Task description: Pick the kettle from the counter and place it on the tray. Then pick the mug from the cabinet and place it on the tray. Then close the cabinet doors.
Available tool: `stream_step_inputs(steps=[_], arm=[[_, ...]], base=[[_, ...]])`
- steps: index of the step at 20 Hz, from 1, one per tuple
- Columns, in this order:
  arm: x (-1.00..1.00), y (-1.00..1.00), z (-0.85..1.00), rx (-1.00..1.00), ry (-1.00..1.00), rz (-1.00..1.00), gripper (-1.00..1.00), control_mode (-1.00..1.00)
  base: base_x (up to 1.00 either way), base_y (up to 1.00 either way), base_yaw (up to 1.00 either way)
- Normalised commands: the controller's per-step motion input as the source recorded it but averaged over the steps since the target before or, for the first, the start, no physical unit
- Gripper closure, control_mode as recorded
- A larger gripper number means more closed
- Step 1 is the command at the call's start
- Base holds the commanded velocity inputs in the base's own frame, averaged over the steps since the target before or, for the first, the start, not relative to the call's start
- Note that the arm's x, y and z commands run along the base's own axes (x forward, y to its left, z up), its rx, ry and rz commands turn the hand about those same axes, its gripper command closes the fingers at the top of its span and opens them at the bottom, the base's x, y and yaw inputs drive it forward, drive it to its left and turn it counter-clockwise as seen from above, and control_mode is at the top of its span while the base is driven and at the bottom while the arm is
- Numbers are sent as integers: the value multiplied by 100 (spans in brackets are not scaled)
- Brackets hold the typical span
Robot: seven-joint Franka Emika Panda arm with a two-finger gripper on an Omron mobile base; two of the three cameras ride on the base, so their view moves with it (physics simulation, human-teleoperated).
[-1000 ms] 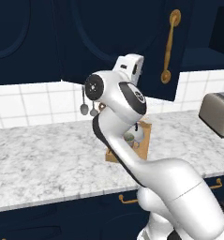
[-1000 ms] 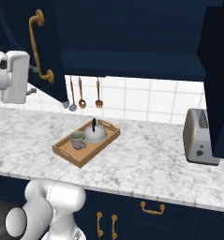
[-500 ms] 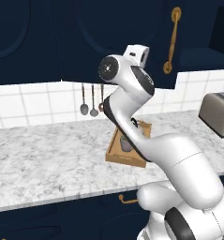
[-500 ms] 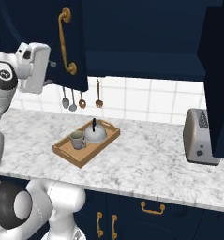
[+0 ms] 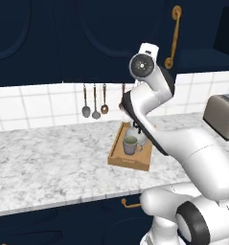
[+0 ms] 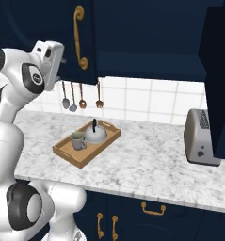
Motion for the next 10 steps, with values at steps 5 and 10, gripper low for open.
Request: stream_step_inputs(steps=[5,10], arm=[[61,-12,-14,0,0,21,-100,-100],[47,-1,-2,0,0,15,-100,-100]], base=[[0,0,0],[0,0,0]])
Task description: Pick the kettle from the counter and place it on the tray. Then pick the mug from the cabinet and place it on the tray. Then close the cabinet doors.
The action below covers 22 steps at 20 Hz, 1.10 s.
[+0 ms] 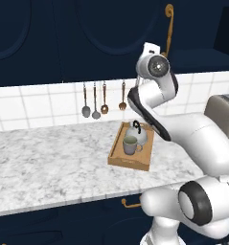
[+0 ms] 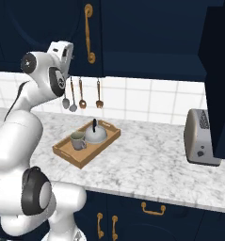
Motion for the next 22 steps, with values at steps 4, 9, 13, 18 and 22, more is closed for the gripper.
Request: stream_step_inputs(steps=[4,9,13,18,22], arm=[[22,0,0,0,0,7,-100,-100],[2,0,-2,-2,0,8,-100,-100],[-16,-1,2,0,0,7,-100,-100],[-34,-11,10,-2,0,3,-100,-100],[-52,-9,15,0,0,0,-100,-100]], base=[[0,0,0],[0,0,0],[0,0,0],[0,0,0],[0,0,0]])
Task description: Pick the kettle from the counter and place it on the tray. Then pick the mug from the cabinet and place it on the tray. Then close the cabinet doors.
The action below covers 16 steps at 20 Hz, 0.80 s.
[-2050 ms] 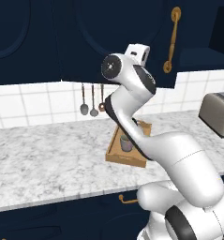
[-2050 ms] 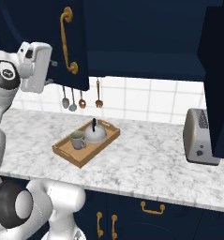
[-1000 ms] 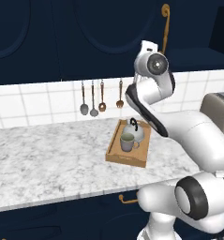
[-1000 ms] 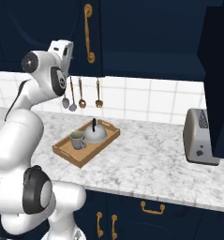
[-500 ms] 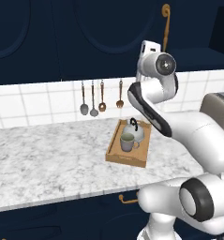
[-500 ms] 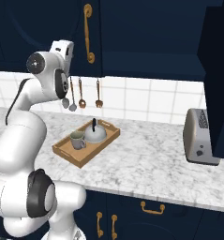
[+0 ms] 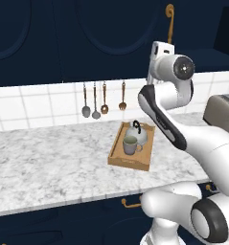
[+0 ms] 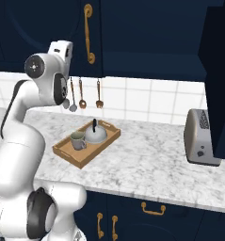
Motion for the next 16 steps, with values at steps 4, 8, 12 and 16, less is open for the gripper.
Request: stream_step_inputs(steps=[4,8,12,16], arm=[[-61,0,16,0,0,0,-100,-100],[-67,0,13,0,0,0,-100,-100],[-80,-9,2,24,-7,-4,-100,-100],[-77,-7,7,55,-2,-46,-100,-100]], base=[[0,0,0],[0,0,0],[0,0,0],[0,0,0]])
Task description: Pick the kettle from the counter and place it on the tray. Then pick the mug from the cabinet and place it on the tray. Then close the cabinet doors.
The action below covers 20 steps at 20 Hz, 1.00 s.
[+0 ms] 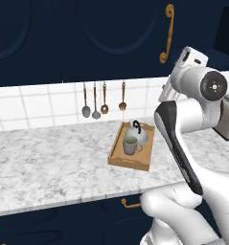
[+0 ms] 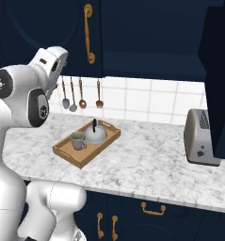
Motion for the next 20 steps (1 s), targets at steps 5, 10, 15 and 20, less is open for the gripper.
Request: stream_step_inputs(steps=[5,10,15,20], arm=[[-74,-8,11,65,1,-55,-100,-100],[-61,-14,8,72,15,-41,-100,-100],[-63,-20,-2,86,-2,-27,-100,-100],[-52,-9,-23,90,-25,-34,-100,-100]], base=[[0,0,0],[0,0,0],[0,0,0],[0,0,0]])
